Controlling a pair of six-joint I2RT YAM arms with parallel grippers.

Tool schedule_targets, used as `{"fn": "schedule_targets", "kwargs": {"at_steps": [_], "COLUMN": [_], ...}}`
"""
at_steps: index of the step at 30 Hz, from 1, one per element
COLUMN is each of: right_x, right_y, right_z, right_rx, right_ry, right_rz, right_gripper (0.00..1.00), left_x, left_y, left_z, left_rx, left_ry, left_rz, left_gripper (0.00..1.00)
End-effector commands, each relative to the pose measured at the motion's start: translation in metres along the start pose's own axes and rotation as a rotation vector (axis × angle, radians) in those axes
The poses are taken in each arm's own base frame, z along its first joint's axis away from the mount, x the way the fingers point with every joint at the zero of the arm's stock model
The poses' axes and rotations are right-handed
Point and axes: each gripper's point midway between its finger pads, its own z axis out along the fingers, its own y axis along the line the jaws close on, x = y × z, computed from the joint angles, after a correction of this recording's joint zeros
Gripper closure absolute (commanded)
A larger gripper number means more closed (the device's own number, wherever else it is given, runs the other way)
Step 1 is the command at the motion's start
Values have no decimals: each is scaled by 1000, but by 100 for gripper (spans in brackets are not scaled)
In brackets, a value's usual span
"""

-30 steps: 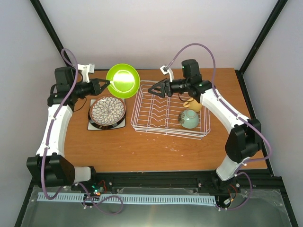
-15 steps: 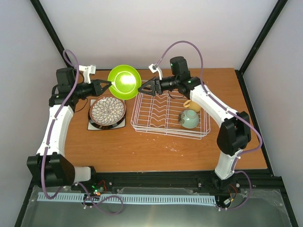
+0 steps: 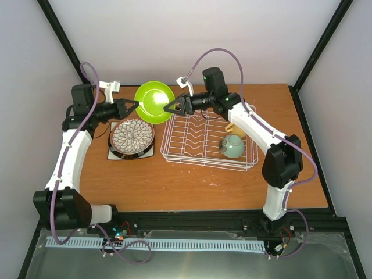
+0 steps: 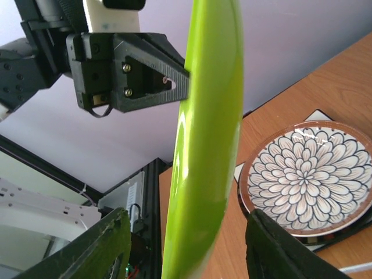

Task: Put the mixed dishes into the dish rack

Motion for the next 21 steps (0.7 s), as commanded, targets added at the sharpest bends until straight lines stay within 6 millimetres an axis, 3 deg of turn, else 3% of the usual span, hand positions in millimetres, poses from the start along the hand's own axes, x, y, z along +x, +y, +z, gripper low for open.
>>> {"fn": "schedule_targets", "kwargs": {"at_steps": [1,3,7,11,13,17,19,20,21], "right_x": [-6,-8,-11,-13,-14,-18,-19,-20,-21], "right_y": [7,7,6,7,5,-1,-5,-8,-11], "right_z": [16,21,24,20,17,11,5,1,-3], "right_rx": [-46,-52,-45,-4,30,121,173,207,242], "right_ry": [7,9,5,-2,-8,-15,-12,-14,-17], "right_rz": [-20,-21,-29,-64,-82,-134,-168,-186,-205], "right_gripper": [49,60,96,97,97,97,97,97,97], "left_x": [-8,-6,-4,-3,-3,-6,-8,-11,-13], "left_y": [-15,-15,-13,-10,-7,0,5,7,9], "left_z": [1,2,3,4,5,4,2,0,-1], "left_rx": [44,43,33,21,10,-36,-80,-102,-121], "left_ry": [-24,-19,-15,-13,-13,-24,-32,-38,-44], "left_rz": [38,36,35,38,34,46,57,63,70], "left_gripper": [99,99,99,98,92,55,44,34,16]}}
